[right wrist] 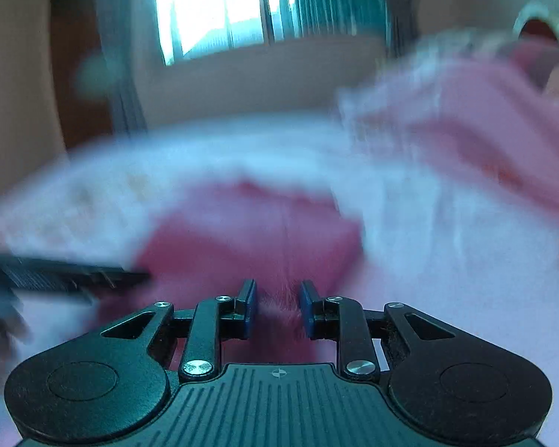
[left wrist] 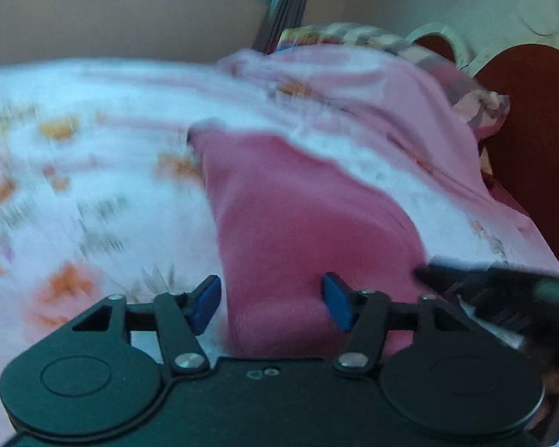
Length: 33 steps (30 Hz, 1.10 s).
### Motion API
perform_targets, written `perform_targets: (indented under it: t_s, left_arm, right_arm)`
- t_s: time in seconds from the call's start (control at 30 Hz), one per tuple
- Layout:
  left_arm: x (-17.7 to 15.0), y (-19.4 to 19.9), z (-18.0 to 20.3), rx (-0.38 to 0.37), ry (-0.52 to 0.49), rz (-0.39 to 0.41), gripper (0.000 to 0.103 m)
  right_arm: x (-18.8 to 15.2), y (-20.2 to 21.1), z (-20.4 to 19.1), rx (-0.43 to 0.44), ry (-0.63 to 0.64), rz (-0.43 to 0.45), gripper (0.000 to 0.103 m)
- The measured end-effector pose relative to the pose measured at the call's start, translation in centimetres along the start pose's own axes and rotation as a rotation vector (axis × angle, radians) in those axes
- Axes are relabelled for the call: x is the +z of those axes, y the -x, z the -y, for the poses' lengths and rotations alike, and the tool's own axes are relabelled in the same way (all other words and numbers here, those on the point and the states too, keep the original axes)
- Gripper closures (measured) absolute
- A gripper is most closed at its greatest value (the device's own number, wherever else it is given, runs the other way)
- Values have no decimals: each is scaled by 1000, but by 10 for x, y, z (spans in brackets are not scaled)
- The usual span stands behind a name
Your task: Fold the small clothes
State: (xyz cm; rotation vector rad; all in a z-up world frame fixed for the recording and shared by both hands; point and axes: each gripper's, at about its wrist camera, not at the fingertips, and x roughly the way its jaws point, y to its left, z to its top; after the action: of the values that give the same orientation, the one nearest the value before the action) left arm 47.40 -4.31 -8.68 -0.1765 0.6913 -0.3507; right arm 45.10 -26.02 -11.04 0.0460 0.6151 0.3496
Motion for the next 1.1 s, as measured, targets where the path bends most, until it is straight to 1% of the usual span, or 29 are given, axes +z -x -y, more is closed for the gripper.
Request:
perform_targets:
  t_s: [0.03,0.07,0.1,0.17,0.23,0.3,0.33,0.37,0.4,0.47,0.53,0.6,0.7,0.77,0.87,0.93,0.97,1.03,1.1]
  left_arm:
    - [4,3,0,-8,15,6,46]
    - [9,12,0,-18,21,52,48]
    - [13,18,0,-11,15,103,49]
    - [24,13,-6,-2,24,122,49]
    - [33,-6,-14,20,49,114,49]
    - [32,-21,-19,30,59,77,39]
    - [28,-30,-18,55,33,46,32]
    - [25,-34,-17,64,21,47,31]
    - [24,-35,-17,65,18,48,31]
    - [29,-33,-17,65,17,45,32]
    - [33,-27,-13,63,-11,50,38]
    - [38,-21,-9,68,-40,57,39]
    - [43,-13,-7,69,-54,77,41]
    - [48,-13,-4,75,-64,88,41]
    - [53,-22,-7,82,-53,86,38]
    - [51,-30,-12,87,-41,75,28]
    - [50,-36,-15,90,-37,65,26]
    - [45,-43,-21,83,-28,55,25]
    - [43,-44,-24,72,-12,56,25]
  right_arm:
    - [-2,-4,6,17,-14,4,76]
    - [2,0,12,44,-40,3,76]
    - [7,6,17,63,-61,20,76]
    - [17,14,20,56,-71,99,76]
    - [28,9,25,58,-100,128,76]
    - [37,-6,26,51,-92,129,76]
    - [37,-19,26,49,-85,92,76]
    - [33,-32,28,31,-73,6,76]
    - [28,-40,31,33,-67,-24,76]
    - [29,-35,32,40,-53,-9,76]
    - [33,-27,34,48,-53,5,76]
    - [35,-21,34,50,-65,40,76]
    - [44,-16,29,41,-56,117,76]
    - [52,-19,26,40,-53,141,76]
    - [60,-26,23,39,-38,149,76]
    - [60,-34,24,45,-28,139,76]
    - [58,-39,25,40,-23,123,76]
    - [49,-57,28,14,-11,47,74]
    - [41,-61,35,33,-36,54,70]
